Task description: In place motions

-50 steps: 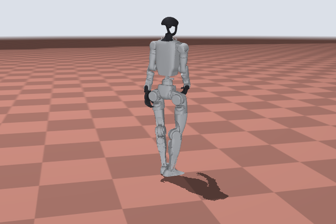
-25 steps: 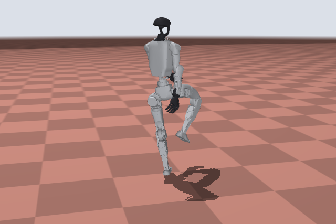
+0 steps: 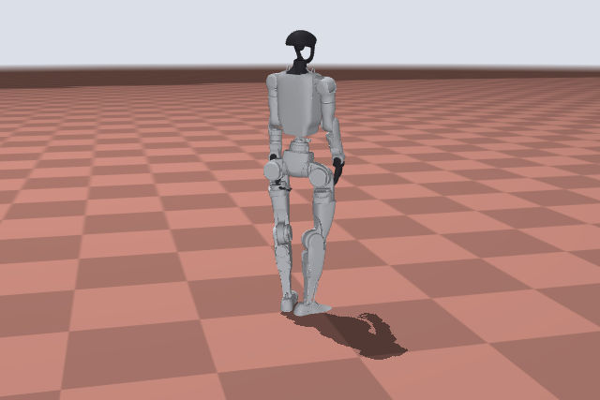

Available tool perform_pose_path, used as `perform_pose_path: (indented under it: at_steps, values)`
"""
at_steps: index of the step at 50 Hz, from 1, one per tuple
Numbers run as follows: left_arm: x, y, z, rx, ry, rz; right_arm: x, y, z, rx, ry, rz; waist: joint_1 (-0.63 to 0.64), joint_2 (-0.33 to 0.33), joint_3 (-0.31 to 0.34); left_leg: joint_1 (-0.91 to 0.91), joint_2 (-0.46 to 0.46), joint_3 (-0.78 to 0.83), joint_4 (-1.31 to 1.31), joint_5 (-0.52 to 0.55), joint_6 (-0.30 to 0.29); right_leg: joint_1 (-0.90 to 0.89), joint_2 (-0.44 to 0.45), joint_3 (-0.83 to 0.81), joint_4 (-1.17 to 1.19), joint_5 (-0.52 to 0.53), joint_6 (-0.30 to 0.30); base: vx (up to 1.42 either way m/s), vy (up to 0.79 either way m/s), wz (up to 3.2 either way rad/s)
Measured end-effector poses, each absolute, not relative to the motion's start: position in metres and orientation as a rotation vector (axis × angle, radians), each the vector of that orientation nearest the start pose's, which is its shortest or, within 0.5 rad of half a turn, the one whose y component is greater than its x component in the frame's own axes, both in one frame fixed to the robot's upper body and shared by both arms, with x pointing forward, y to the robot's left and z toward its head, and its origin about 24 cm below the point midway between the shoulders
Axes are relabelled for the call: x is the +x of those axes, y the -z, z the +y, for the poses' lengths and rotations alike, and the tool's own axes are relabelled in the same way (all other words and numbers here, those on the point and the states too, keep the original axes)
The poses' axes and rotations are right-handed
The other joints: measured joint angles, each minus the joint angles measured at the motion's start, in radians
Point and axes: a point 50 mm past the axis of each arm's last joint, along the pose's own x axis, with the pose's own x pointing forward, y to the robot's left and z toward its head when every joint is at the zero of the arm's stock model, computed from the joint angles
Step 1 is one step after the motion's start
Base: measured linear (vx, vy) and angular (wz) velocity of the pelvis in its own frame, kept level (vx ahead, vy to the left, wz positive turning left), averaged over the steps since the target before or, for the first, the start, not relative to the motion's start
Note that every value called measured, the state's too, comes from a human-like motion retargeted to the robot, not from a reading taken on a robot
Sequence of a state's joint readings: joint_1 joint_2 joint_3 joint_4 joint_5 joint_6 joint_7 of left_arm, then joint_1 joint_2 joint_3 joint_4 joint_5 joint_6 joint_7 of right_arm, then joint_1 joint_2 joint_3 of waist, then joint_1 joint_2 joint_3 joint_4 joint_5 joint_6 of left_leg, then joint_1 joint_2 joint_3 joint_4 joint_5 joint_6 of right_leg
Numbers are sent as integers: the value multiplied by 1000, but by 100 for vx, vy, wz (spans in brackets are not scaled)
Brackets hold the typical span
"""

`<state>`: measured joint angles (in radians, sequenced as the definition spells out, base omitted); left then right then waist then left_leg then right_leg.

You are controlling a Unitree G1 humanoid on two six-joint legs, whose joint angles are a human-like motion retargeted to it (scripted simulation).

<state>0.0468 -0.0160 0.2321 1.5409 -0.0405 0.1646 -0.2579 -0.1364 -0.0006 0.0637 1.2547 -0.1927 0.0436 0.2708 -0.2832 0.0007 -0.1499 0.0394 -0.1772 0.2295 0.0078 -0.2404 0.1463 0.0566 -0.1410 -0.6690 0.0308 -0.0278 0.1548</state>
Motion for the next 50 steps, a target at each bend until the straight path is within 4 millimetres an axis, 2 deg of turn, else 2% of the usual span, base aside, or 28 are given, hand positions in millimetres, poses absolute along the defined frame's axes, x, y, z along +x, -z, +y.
perform_pose_path:
  at_steps: [1, 2, 3, 5, 7, 10, 13, 15, 18, 21, 28, 32, 35, 37, 41, 50]
  values:
    - [-24, 179, 133, -475, -73, 1715, 145, 155, -122, -91, -459, 1123, -39, 1, -33, -4, -5, -57, -24, 4, -14, -11, -38, -98, 21, -15, 22, 3, -10, 271]
    - [-33, 179, 136, -484, -142, 1732, 159, 148, -114, -106, -503, 1061, -41, -5, -52, -17, -2, -65, -36, 12, -29, -38, -64, -111, 44, -25, 26, -3, -7, -28]
    - [-38, 178, 138, -510, -235, 1731, 172, 141, -105, -142, -566, 999, 30, -27, -42, -45, 18, 25, -25, 28, -47, -97, -65, 42, 74, -24, -4, -1, -1, -323]
    - [-40, 179, 142, -557, -372, 1696, 199, 122, -89, -238, -678, 868, 250, -28, 42, -57, 40, 277, -35, 57, -1, -129, 36, 317, 63, 12, -58, -2, 2, -469]
    - [-40, 179, 148, -533, -393, 1684, 221, 106, -85, -335, -723, 757, 164, -12, 68, -29, 44, 202, -45, 55, -9, -94, 35, 214, 48, 9, -52, -6, -3, 35]
    - [-35, 179, 154, -461, -260, 1704, 231, 97, -86, -464, -756, 681, 66, 9, 76, -48, 56, 121, -32, 70, -10, -67, 39, 159, 22, 13, -40, 4, -7, 132]
    - [-28, 179, 159, -331, -66, 1741, 213, 111, -99, -476, -723, 760, 85, 2, 52, -65, 52, 113, -26, 73, -13, -72, 38, 151, 13, 12, -48, 9, -7, 27]
    - [-18, 180, 165, -217, 39, 1716, 191, 126, -108, -404, -691, 870, 131, -13, 58, -52, 47, 122, -33, 76, -14, -67, 34, 153, 20, 6, -55, 8, -5, -17]
    - [1, 181, 170, -120, 96, 1644, 164, 141, -113, -274, -665, 1004, 146, -16, 74, -45, 53, 117, -34, 78, -18, -54, 38, 142, 22, -1, -60, -1, -1, 8]
    - [13, 182, 165, -93, 129, 1603, 133, 156, -117, -189, -633, 1126, 115, 0, 64, -63, 63, 88, -27, 80, -18, -50, 50, 116, 13, -6, -61, 3, -4, 44]
    - [19, 182, 154, -122, 201, 1601, 68, 177, -147, -225, -539, 1395, 107, 13, 40, -73, 68, 80, -33, 82, -18, -53, 59, 103, 8, -11, -65, 2, -1, 8]
    - [13, 182, 156, -111, 207, 1618, 34, 180, -171, -297, -514, 1581, 107, 17, 24, -71, 67, 83, -43, 81, -18, -58, 62, 109, 7, -11, -64, 3, -1, -3]
    - [8, 181, 158, -111, 199, 1642, 18, 179, -184, -343, -492, 1683, 109, 21, 18, -70, 67, 90, -48, 80, -19, -62, 62, 114, 7, -12, -65, 0, 0, 0]
    - [2, 181, 161, -115, 185, 1665, 9, 177, -192, -356, -473, 1740, 106, 23, 15, -69, 67, 90, -50, 79, -19, -62, 63, 115, 7, -13, -66, 0, 0, 0]
    - [-9, 180, 165, -128, 154, 1708, 3, 176, -199, -340, -451, 1779, 100, 27, 15, -66, 68, 94, -49, 75, -18, -62, 64, 119, 8, -15, -67, 0, 0, 0]
    - [-24, 179, 170, -157, 101, 1760, 17, 177, -194, -315, -416, 1723, 92, 41, 8, -64, 72, 109, -52, 67, -19, -70, 67, 133, 13, -17, -69, 0, 0, 0]
